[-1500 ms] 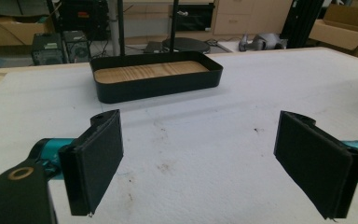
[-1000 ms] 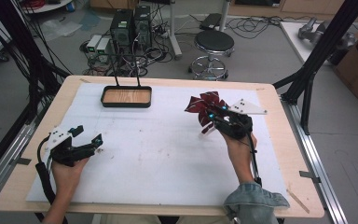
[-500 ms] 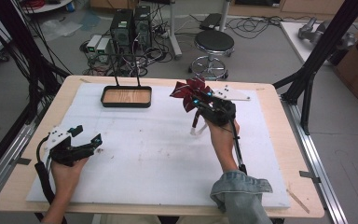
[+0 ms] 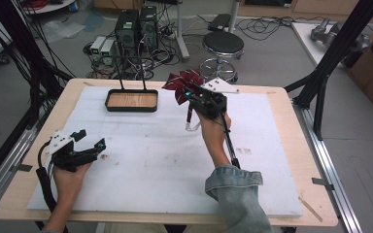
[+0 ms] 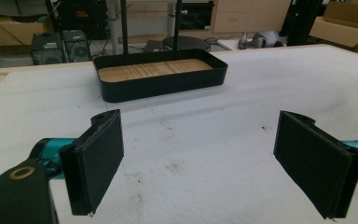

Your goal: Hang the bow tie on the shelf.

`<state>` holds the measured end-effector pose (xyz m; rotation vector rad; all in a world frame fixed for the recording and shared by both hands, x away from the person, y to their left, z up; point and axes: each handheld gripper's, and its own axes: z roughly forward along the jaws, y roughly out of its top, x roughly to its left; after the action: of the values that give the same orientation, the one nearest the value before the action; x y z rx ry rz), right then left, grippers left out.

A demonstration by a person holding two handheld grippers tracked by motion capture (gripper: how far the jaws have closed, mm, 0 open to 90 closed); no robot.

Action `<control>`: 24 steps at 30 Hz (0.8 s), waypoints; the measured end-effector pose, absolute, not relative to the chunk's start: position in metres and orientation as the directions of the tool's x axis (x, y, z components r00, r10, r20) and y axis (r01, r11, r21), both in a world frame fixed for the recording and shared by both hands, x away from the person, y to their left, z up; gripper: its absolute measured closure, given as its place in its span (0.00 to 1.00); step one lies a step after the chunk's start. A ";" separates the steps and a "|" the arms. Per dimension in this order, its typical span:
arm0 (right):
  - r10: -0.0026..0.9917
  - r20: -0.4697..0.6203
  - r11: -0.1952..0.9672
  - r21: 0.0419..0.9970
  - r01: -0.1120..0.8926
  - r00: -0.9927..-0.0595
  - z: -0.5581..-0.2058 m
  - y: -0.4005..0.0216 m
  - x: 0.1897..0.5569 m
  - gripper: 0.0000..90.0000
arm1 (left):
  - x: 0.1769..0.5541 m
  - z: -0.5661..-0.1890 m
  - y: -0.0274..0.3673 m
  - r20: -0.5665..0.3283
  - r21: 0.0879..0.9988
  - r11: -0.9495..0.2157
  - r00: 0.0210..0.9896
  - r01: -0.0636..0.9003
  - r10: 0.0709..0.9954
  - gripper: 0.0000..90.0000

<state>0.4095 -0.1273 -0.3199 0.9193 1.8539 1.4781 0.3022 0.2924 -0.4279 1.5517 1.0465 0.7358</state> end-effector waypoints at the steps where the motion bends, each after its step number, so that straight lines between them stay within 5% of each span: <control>1: 0.808 -0.027 0.139 0.979 0.146 -0.589 -0.319 -0.124 0.412 0.73 | 0.302 -0.428 0.293 -0.066 0.969 -0.041 0.420 0.242 0.905 0.18; 24: 0.817 0.001 0.081 0.990 0.116 -0.576 -0.310 -0.065 0.460 0.74 | 0.305 -0.429 0.305 -0.074 0.972 -0.025 0.406 0.234 0.911 0.18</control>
<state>0.4604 -0.0650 -0.3095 0.9233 1.7788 1.5438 0.3048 0.3049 -0.4294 1.5294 1.0588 0.7487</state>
